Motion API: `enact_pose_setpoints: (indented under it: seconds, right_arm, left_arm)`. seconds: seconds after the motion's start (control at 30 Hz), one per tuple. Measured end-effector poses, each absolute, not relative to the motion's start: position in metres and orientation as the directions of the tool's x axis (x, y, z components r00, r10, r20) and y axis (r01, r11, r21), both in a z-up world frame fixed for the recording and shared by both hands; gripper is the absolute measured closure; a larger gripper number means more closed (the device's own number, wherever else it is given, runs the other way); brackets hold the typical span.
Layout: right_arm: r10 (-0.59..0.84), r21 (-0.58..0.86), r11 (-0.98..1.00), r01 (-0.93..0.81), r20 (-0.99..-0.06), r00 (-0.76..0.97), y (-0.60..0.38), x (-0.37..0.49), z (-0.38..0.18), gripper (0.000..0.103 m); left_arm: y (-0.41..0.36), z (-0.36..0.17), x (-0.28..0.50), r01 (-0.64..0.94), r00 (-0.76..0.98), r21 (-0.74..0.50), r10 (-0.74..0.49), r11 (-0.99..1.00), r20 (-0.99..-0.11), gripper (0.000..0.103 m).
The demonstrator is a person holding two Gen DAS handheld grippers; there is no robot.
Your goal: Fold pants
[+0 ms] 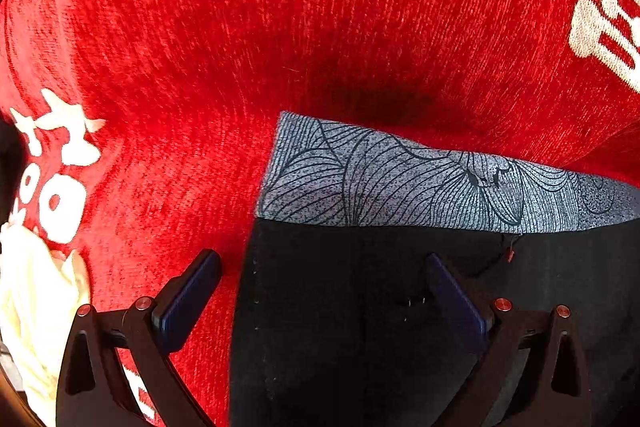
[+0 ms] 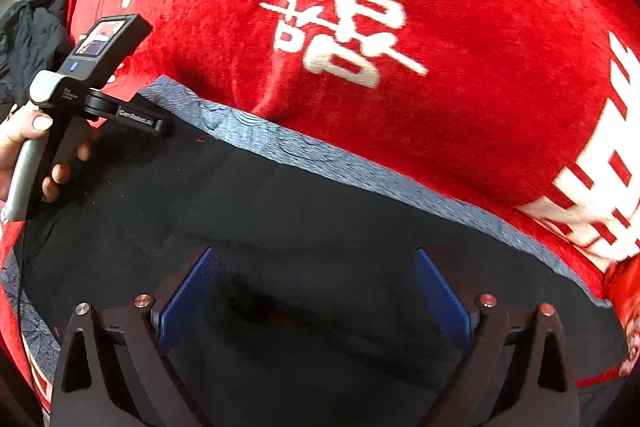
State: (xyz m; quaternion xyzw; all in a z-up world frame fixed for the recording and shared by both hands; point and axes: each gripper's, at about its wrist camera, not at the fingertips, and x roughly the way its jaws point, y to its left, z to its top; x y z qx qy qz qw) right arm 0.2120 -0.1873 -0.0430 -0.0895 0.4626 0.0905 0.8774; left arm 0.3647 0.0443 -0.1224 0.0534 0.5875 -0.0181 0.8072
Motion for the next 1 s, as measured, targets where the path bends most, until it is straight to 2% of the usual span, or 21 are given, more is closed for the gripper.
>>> enact_pose_setpoints:
  seconds: [0.27,0.4,0.47,0.5,0.53,0.6,0.7,0.83,1.0]
  right_arm:
    - [0.220,-0.014,0.897,-0.442,-0.854,0.472,-0.161,0.279,-0.063,0.004]
    - [0.235,-0.021,0.868,-0.497,-0.863,0.447,-0.162,0.306,-0.070,0.004]
    - [0.265,0.015,0.861,-0.508,-0.867,0.422,-0.163,0.317,-0.073,0.004]
    - [0.273,0.030,0.860,-0.509,-0.870,0.411,-0.164,0.320,-0.075,0.004]
    - [0.281,0.043,0.859,-0.510,-0.873,0.400,-0.164,0.324,-0.076,0.004]
    - [0.306,0.069,0.848,-0.525,-0.873,0.381,-0.163,0.327,-0.077,0.004]
    - [0.327,0.081,0.818,-0.570,-0.880,0.345,-0.165,0.328,-0.079,0.004]
    - [0.343,0.086,0.753,-0.653,-0.898,0.277,-0.163,0.333,-0.079,0.004]
    - [0.403,0.165,0.703,-0.691,-0.894,0.197,-0.171,0.355,-0.085,0.004]
  left_arm:
    - [0.020,-0.133,0.373,0.176,0.306,0.065,0.008,0.982,-0.952,0.000]
    - [0.004,-0.137,0.379,0.198,0.311,0.063,-0.001,0.978,-0.951,0.001]
    - [0.000,-0.136,0.381,0.201,0.331,0.064,-0.006,0.977,-0.944,0.010]
    - [-0.001,-0.132,0.380,0.212,0.341,0.044,-0.032,0.976,-0.939,0.027]
    - [-0.005,-0.127,0.376,0.232,0.345,0.018,-0.065,0.973,-0.936,0.053]
    - [-0.016,-0.120,0.369,0.279,0.328,-0.027,-0.122,0.960,-0.937,0.072]
    - [-0.027,-0.120,0.365,0.293,0.343,0.002,-0.103,0.956,-0.934,0.076]
    - [-0.019,-0.109,0.367,0.258,0.342,-0.090,-0.178,0.962,-0.923,0.079]
    - [-0.017,-0.085,0.352,0.302,0.393,-0.101,-0.221,0.948,-0.892,0.080]
